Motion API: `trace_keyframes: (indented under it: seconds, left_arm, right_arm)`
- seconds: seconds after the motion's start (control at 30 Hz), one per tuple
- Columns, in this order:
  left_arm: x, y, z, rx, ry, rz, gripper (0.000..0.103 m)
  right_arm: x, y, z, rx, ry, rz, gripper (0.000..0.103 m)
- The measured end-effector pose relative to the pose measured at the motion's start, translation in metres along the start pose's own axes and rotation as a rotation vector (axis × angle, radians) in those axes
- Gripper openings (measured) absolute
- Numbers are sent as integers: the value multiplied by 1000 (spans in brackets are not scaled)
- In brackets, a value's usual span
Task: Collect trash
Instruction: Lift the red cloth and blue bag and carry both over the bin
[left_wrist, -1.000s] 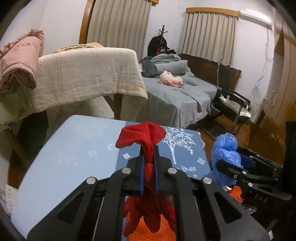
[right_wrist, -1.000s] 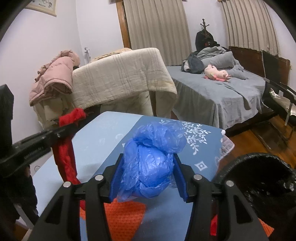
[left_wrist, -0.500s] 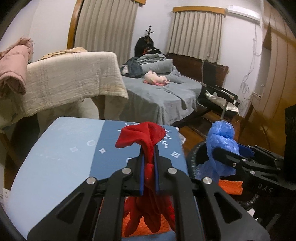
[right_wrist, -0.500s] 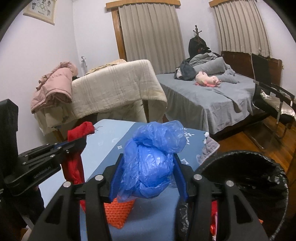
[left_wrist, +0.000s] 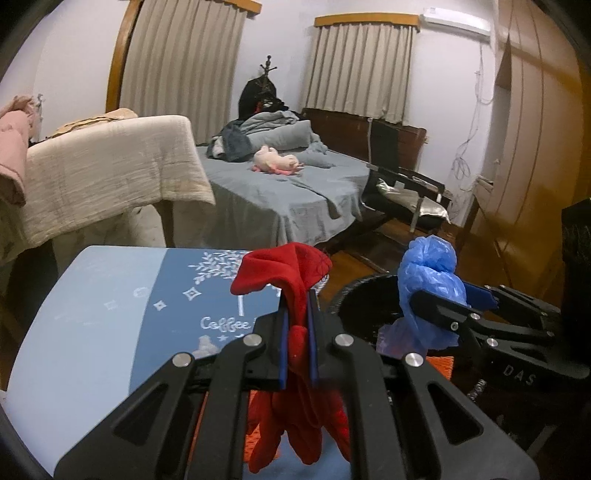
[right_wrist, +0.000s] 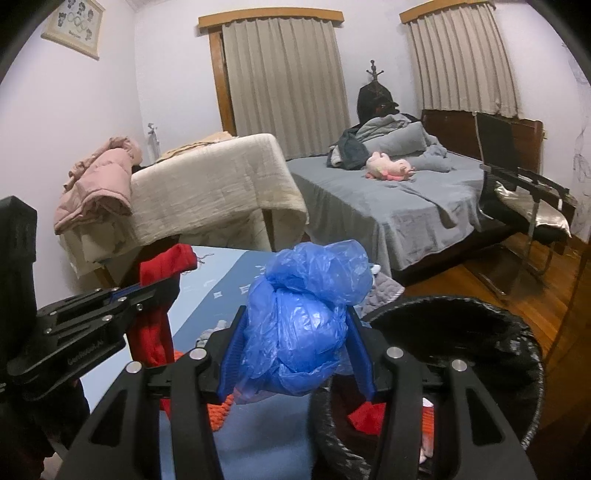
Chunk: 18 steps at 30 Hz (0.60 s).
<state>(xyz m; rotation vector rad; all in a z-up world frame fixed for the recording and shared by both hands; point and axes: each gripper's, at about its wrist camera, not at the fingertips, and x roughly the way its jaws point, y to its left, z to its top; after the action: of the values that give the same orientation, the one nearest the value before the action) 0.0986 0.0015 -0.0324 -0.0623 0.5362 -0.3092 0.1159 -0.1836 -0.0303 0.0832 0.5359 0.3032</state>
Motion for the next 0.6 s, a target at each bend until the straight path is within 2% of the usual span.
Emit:
trace_keyframes:
  seconds: [0.33, 0.6]
  left_arm:
    - [2, -27, 1, 31, -1, -48, 8]
    - [14, -57, 1, 66, 6, -116, 8]
  right_arm:
    - [-23, -21, -5, 17, -21, -44, 50]
    - [-40, -48, -14, 53, -25, -108, 50]
